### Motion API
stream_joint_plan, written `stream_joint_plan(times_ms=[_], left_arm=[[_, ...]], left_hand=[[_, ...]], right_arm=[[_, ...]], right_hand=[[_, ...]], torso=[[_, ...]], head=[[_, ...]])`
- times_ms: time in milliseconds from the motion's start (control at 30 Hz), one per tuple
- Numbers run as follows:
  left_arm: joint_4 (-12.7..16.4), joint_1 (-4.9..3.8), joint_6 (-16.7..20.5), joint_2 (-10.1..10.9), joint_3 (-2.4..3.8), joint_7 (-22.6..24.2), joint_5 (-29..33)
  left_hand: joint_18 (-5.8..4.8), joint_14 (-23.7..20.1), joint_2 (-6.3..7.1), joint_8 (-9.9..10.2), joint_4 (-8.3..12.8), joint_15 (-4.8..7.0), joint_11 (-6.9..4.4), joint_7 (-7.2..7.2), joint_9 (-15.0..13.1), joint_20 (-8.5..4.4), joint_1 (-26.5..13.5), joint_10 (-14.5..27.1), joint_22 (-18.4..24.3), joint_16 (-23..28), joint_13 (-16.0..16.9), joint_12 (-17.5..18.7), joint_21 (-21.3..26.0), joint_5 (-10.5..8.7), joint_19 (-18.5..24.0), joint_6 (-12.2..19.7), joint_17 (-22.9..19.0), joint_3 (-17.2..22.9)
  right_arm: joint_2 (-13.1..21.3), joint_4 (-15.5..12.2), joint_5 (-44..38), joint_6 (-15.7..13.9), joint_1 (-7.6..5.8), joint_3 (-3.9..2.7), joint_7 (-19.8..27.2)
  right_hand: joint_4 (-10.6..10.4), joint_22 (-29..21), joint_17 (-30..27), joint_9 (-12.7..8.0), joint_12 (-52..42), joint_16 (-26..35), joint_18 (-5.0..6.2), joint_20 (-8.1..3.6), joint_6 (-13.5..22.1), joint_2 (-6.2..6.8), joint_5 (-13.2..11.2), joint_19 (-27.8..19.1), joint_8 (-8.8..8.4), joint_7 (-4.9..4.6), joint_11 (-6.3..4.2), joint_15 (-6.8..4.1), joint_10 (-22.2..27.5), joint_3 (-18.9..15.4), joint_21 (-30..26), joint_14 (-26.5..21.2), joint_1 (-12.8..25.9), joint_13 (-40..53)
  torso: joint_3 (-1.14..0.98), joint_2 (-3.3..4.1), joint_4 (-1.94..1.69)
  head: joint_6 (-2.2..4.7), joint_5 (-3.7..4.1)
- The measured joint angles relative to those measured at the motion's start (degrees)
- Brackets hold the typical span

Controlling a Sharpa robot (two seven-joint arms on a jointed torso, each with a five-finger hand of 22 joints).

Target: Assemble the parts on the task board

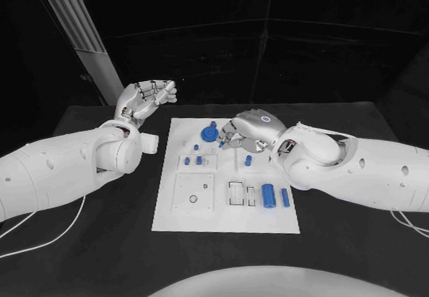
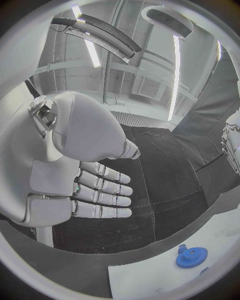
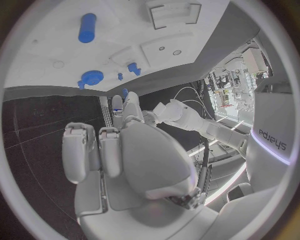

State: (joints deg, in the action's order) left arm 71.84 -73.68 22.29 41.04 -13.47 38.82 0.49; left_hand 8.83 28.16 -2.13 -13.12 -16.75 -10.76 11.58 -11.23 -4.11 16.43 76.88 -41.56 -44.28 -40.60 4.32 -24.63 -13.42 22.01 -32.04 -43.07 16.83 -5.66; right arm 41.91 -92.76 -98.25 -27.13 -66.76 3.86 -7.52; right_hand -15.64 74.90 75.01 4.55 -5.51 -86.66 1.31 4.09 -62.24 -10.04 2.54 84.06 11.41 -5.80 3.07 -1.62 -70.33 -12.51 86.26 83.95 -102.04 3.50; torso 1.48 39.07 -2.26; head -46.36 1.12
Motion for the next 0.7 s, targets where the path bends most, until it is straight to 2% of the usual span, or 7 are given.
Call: stream_joint_plan(times_ms=[233, 400, 700], left_arm=[[-0.01, 0.02, 0.00, 0.00, 0.00, 0.00, 0.00], [-0.11, 0.03, 0.00, -0.07, 0.00, 0.00, 0.00], [-0.21, 0.05, 0.00, -0.19, 0.00, 0.00, 0.00]], left_hand=[[0.01, 0.00, 0.00, 0.00, 0.00, 0.00, 0.00, 0.00, 0.00, 0.00, 0.00, 0.00, 0.00, 0.00, -0.05, 0.00, 0.00, 0.00, 0.00, 0.00, 0.00, 0.00], [0.00, 0.00, 0.00, 0.00, 0.00, 0.00, 0.00, 0.00, 0.00, 0.00, 0.00, 0.00, 0.00, 0.00, -0.04, 0.00, 0.00, 0.00, 0.00, 0.00, 0.00, 0.00], [0.00, 0.00, 0.00, 0.00, 0.00, 0.00, -0.21, 0.00, 0.00, 0.00, 0.00, 0.21, 0.04, 0.00, -0.04, -0.46, 0.22, 0.00, 0.00, 0.00, -0.18, 0.00]], right_arm=[[-1.78, -0.38, 0.16, 1.28, 0.00, 0.00, 0.46], [-2.34, -0.94, 0.21, 2.49, 0.00, 0.00, 0.53], [-3.38, -1.16, 0.10, 5.77, 0.04, 0.03, 0.38]], right_hand=[[0.00, 0.00, 0.02, -0.01, 0.28, -0.01, 0.00, 0.00, 0.09, -0.15, 0.00, 0.00, -0.32, -0.09, 0.21, 0.20, -0.21, 0.00, 0.00, 0.20, -0.15, 0.00], [-0.07, 0.00, 0.03, -0.12, 0.75, -0.03, -0.01, 0.40, 0.20, -0.30, 0.00, -0.02, -0.56, -0.20, 0.21, 0.40, -0.20, 0.39, 0.00, 0.00, -0.30, 0.00], [-0.08, 0.00, 0.06, -0.30, 1.10, -0.04, 0.00, 0.40, 0.18, 0.16, 0.00, -0.02, -0.67, -0.24, 0.21, 0.61, -0.20, 0.40, 0.00, 0.20, -0.76, 0.00]], torso=[[-0.01, 0.03, 0.01], [-0.03, 0.03, 0.10], [-0.05, 0.02, 0.15]], head=[[-0.49, -0.49], [-0.89, -0.73], [-1.52, -0.82]])
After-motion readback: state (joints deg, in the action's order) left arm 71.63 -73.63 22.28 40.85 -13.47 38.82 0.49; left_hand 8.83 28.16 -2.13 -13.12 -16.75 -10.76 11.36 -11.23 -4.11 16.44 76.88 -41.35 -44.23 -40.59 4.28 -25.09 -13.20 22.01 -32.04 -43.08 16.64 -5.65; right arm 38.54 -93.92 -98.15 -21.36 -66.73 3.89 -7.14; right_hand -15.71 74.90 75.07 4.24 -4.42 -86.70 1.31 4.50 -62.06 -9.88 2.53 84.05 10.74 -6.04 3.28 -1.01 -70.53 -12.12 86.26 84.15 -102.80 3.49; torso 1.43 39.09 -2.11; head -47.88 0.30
